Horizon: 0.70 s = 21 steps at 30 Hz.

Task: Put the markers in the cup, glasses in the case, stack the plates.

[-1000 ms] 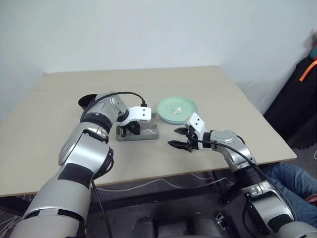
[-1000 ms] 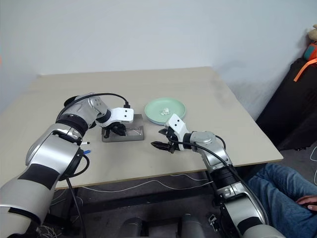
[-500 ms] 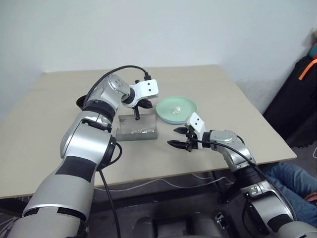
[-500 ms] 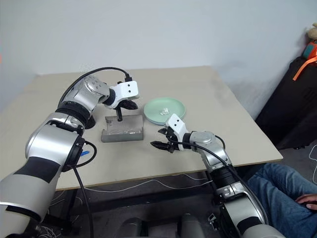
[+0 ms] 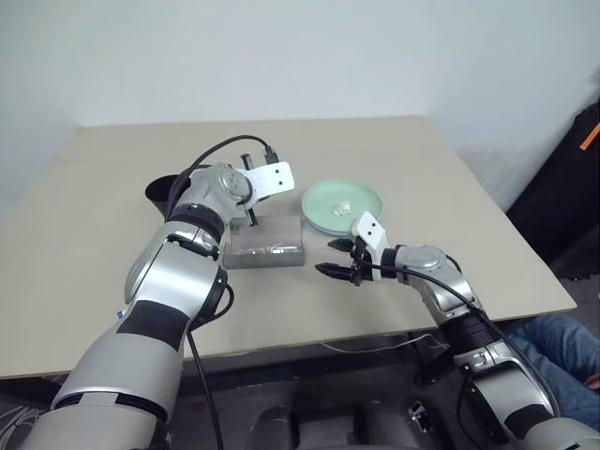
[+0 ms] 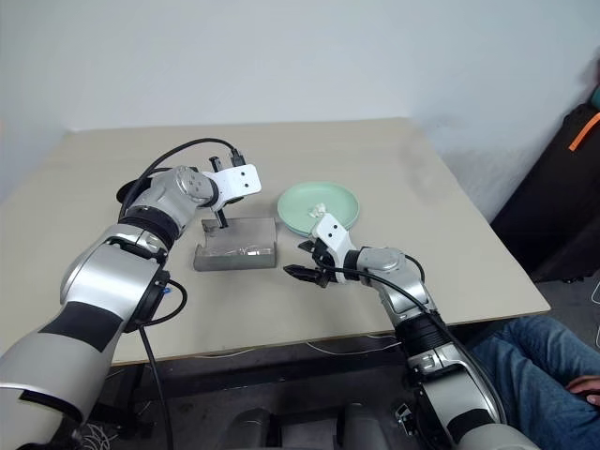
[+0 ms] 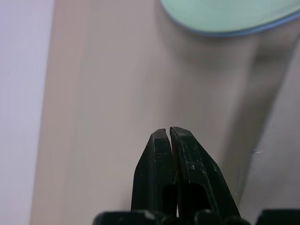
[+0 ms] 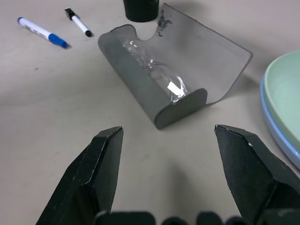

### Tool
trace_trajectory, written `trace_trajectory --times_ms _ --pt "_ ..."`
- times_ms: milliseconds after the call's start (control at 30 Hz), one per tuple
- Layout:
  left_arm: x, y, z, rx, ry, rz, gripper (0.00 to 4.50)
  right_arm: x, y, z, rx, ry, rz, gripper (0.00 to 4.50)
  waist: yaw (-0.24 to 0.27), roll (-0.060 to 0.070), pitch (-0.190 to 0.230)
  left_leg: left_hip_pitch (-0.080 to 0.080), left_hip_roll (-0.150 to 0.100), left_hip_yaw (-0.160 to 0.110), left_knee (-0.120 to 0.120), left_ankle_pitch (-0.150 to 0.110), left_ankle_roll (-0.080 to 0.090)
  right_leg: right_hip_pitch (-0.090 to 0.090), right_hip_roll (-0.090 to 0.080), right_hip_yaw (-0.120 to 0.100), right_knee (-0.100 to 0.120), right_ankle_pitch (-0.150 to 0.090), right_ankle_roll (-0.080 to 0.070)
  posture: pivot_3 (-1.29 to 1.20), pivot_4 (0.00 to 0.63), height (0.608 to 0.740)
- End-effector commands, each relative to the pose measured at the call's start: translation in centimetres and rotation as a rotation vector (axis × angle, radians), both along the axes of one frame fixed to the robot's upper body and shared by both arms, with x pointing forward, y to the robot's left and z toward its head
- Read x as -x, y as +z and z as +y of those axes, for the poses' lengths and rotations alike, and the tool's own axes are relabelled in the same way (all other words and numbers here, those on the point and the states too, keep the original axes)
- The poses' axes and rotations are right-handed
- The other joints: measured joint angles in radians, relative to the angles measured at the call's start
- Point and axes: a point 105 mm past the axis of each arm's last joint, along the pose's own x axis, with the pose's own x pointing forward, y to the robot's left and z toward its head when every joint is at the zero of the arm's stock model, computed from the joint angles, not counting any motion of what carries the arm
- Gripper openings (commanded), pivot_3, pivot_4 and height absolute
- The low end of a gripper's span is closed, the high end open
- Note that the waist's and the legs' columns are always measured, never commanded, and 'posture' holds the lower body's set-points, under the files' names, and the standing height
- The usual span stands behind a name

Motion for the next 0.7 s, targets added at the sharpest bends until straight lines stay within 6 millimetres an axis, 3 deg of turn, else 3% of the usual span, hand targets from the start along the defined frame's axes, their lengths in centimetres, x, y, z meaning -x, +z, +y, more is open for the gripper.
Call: trace_trajectory --times_ms 33,333,500,700 --pt "-0.3 0.5 0.2 -0.047 0.008 -0.048 0.01 0.1 1.4 0.3 -0.026 0.004 -0.053 3.37 -0.001 0.0 0.0 0.0 0.0 0.0 0.0 -0.001 0.0 0.0 0.0 0.0 0.0 -0.001 0.001 0.0 0.0 0.74" --pt "1.5 -2.8 1.2 -0.085 -0.009 0.185 0.01 0.7 1.1 0.3 -0.039 -0.018 -0.044 3.37 -0.002 0.0 0.0 0.0 -0.002 0.0 0.003 -0.008 0.0 0.002 -0.001 0.001 -0.002 -0.005 0.004 0.0 0.0 0.74" --pt "2.5 -2.6 1.0 0.022 -0.018 0.316 0.01 0.8 1.0 0.4 -0.043 -0.022 -0.039 3.37 -0.003 0.001 -0.001 0.001 -0.002 0.001 0.006 -0.011 0.001 0.005 -0.001 0.002 -0.002 -0.006 0.006 0.0 0.0 0.74" --pt "4.3 -2.5 1.2 0.028 -0.123 0.483 0.01 0.7 1.0 0.5 -0.048 -0.021 -0.035 3.37 -0.003 0.001 -0.001 0.001 -0.002 0.001 0.009 -0.012 0.002 0.005 -0.001 0.002 -0.001 -0.006 0.006 0.0 0.0 0.74"
